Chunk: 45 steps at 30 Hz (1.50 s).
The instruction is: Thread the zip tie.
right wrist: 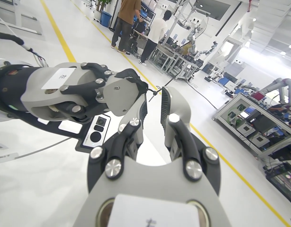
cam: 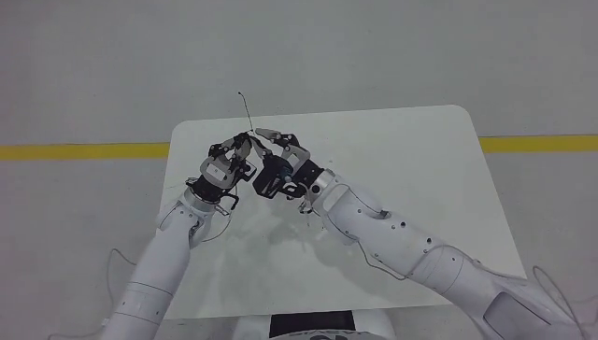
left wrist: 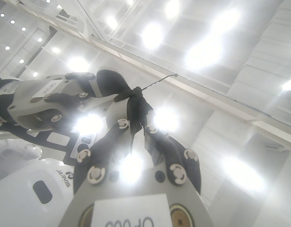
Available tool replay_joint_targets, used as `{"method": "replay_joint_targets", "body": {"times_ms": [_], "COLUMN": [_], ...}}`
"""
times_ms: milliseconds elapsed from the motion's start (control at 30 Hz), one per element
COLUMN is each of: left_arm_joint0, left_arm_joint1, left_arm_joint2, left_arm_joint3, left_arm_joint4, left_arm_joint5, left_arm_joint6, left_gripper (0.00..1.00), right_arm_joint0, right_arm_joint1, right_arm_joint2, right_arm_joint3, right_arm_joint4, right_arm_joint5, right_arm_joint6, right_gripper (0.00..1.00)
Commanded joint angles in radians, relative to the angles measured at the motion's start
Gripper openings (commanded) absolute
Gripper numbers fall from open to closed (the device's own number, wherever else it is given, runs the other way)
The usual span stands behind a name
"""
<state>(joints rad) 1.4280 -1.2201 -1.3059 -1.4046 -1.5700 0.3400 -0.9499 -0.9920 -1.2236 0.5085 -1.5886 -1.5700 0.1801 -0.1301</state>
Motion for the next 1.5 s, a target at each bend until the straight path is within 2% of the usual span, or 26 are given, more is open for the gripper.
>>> {"method": "replay_joint_targets", "body": {"times_ms": [0, 167, 300, 767, 1467], "left_arm_joint0": [0.0, 0.0, 0.0, 0.0, 0.0], "left_arm_joint1": [0.0, 0.0, 0.0, 0.0, 0.0], "left_arm_joint2": [0.0, 0.0, 0.0, 0.0, 0.0], "left_arm_joint3": [0.0, 0.0, 0.0, 0.0, 0.0], "left_arm_joint4": [0.0, 0.0, 0.0, 0.0, 0.0], "left_arm_joint5": [0.0, 0.0, 0.0, 0.0, 0.0], "left_arm_joint6": [0.0, 0.0, 0.0, 0.0, 0.0], "left_gripper": [0.0, 0.0, 0.0, 0.0, 0.0], "right_arm_joint0": [0.001, 0.0, 0.0, 0.006, -0.003], "right_arm_joint1": [0.0, 0.0, -0.001, 0.004, 0.031], "right_arm_joint2": [-0.002, -0.003, -0.004, -0.009, 0.008], "right_arm_joint3": [0.001, 0.0, 0.0, 0.002, -0.009], "right_arm_joint4": [0.0, 0.0, 0.0, 0.0, 0.0], "right_arm_joint5": [0.001, 0.008, 0.011, 0.027, 0.034], "right_arm_joint6": [0.002, 0.004, 0.007, 0.018, 0.035], "right_gripper": [0.16, 0.14, 0.0, 0.0, 0.0]}}
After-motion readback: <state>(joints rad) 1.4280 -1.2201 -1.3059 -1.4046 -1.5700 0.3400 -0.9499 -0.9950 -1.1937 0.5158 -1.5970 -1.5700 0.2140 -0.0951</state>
